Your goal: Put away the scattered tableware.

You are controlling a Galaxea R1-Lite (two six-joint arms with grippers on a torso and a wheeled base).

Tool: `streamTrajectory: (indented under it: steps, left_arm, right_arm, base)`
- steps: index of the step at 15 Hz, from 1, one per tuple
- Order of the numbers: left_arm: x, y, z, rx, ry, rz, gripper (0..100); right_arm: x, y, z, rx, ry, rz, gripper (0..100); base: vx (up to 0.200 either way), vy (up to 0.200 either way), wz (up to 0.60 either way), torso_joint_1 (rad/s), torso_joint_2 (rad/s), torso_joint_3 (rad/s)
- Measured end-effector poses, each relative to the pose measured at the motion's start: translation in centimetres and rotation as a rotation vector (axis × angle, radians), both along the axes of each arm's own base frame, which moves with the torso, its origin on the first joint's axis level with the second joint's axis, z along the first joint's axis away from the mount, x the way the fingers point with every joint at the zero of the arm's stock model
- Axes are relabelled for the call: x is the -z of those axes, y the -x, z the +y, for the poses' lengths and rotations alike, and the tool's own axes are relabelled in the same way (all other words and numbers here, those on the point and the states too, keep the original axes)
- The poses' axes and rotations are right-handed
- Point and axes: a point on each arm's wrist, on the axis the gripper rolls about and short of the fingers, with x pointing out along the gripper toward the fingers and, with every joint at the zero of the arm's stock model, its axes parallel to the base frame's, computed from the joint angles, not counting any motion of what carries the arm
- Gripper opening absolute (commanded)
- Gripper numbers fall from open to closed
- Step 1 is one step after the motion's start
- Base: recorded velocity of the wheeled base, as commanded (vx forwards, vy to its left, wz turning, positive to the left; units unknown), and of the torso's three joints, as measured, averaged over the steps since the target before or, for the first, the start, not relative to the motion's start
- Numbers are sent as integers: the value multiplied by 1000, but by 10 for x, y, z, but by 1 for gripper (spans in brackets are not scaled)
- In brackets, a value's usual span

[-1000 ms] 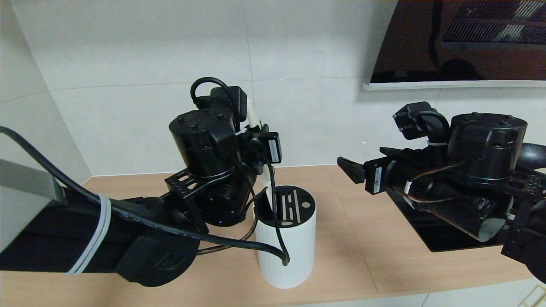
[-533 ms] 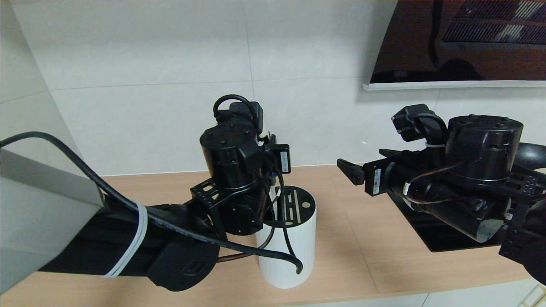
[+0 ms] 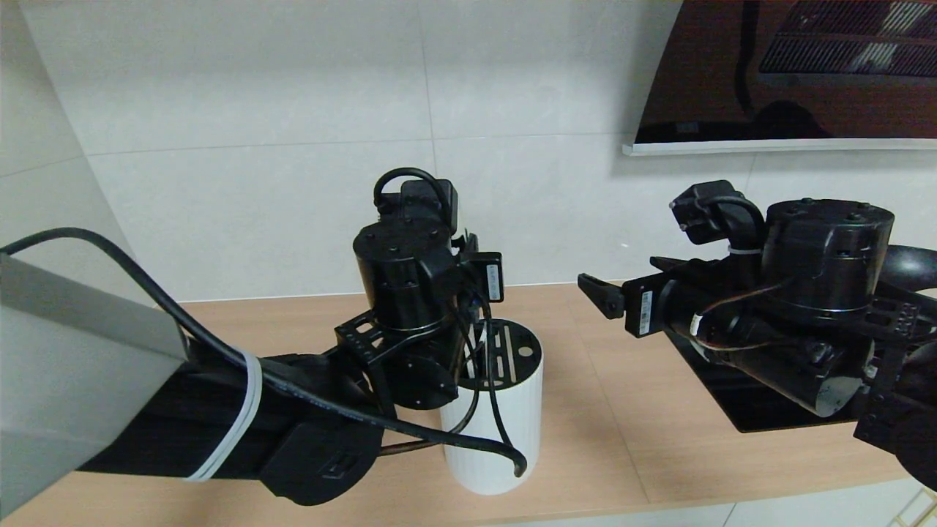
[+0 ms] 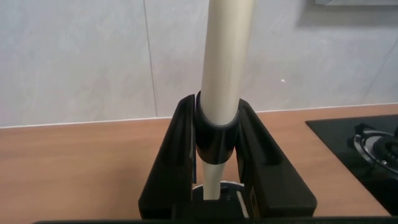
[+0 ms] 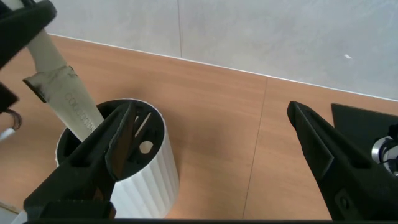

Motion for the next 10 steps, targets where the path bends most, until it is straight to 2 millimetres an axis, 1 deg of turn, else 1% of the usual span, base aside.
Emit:
streamTrajectory:
  steps: [4, 8, 10]
  left_arm:
    - [-16, 6, 5, 1, 31, -32, 0]
    - [-20, 10, 3, 13, 42, -40, 0]
    - [-16, 11, 0, 23, 38, -33, 0]
  right_arm:
    - [1, 0, 0, 0, 8, -1, 100]
    - [1, 0, 0, 0, 10, 1, 100]
    - [1, 0, 0, 0, 11, 1, 100]
  base:
    - [0, 0, 0, 0, 0, 0]
    - [0, 0, 0, 0, 0, 0]
    - [0, 0, 0, 0, 0, 0]
